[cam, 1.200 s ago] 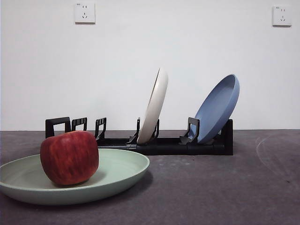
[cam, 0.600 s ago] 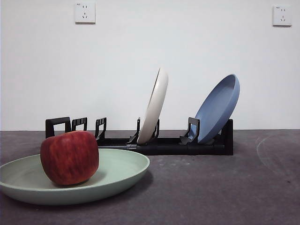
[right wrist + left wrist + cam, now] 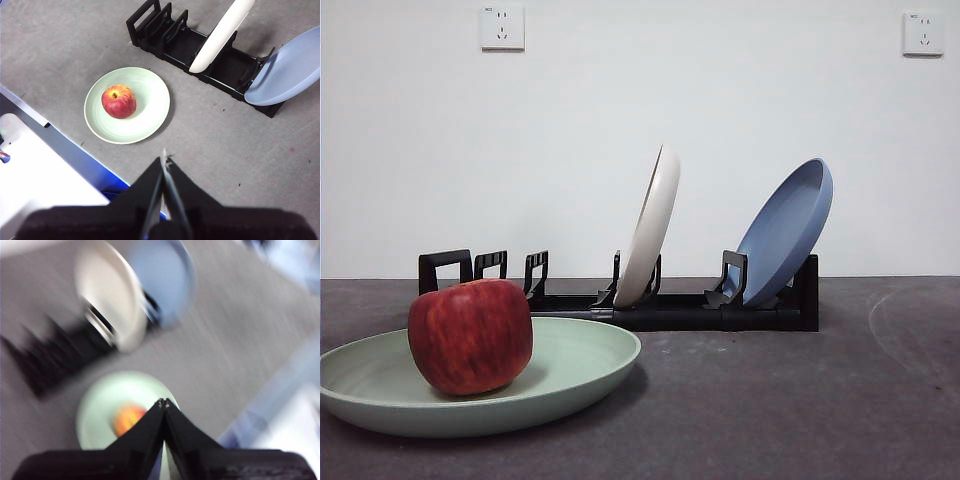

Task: Take the green plate from the plate rack,put the plate on the table,take the apple from the table,put the apple in the plate

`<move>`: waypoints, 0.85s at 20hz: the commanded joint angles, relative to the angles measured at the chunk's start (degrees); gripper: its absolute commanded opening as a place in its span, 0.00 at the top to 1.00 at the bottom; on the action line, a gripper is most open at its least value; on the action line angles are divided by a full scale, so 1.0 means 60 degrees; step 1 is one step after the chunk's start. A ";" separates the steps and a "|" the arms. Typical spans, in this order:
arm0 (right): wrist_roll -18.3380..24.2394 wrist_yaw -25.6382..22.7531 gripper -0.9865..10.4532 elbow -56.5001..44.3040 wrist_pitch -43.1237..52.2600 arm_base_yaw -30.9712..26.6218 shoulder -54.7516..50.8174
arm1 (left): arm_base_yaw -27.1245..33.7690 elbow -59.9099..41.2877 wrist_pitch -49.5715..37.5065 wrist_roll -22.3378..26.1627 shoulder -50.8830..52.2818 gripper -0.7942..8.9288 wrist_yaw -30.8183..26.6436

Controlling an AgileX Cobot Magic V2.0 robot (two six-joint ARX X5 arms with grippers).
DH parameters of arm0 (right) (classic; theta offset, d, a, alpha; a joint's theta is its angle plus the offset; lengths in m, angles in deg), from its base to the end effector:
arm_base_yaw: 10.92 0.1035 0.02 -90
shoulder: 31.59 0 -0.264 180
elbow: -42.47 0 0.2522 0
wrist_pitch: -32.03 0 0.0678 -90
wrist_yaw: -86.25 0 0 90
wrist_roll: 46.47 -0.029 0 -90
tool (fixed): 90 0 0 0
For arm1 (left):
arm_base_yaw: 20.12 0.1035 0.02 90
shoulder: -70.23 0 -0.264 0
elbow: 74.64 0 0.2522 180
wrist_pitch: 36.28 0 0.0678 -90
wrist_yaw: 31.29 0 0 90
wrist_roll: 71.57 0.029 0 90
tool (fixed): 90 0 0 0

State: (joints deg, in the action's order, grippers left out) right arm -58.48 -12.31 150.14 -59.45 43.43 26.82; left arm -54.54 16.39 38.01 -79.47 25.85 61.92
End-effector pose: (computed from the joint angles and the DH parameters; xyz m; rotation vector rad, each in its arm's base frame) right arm 0.0721 0.0932 0.4546 -0.2026 0.7173 0.6866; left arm 0.0734 -0.0523 0.4267 0.0016 0.5158 -0.6092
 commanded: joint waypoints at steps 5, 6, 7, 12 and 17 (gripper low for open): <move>0.0036 -0.0015 0.91 0.0000 -0.0219 0.0011 -0.0004 | 0.3563 -0.2685 -0.4852 -0.0244 0.1708 0.92 0.1224; 0.0036 -0.0015 0.91 0.0000 -0.0219 0.0011 -0.0004 | 0.3854 -0.3599 -0.5548 -0.0171 0.2171 0.92 0.1548; 0.0036 -0.0015 0.91 0.0000 -0.0219 0.0011 -0.0004 | 0.4095 -0.4575 -0.6277 -0.0135 0.2634 0.92 0.1581; 0.0036 -0.0011 0.91 0.0000 -0.0219 0.0011 -0.0004 | 0.4980 -0.9282 -0.9803 0.0069 0.4663 0.92 0.1457; 0.0036 -0.0197 0.91 0.0000 -0.0219 0.0011 -0.0004 | 0.5169 -1.2349 -1.1806 0.0328 0.6164 0.92 0.0554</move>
State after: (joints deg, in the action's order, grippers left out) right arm -58.48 -13.21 150.14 -59.45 43.43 26.82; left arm -23.74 -56.65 -31.82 -78.45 62.20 65.59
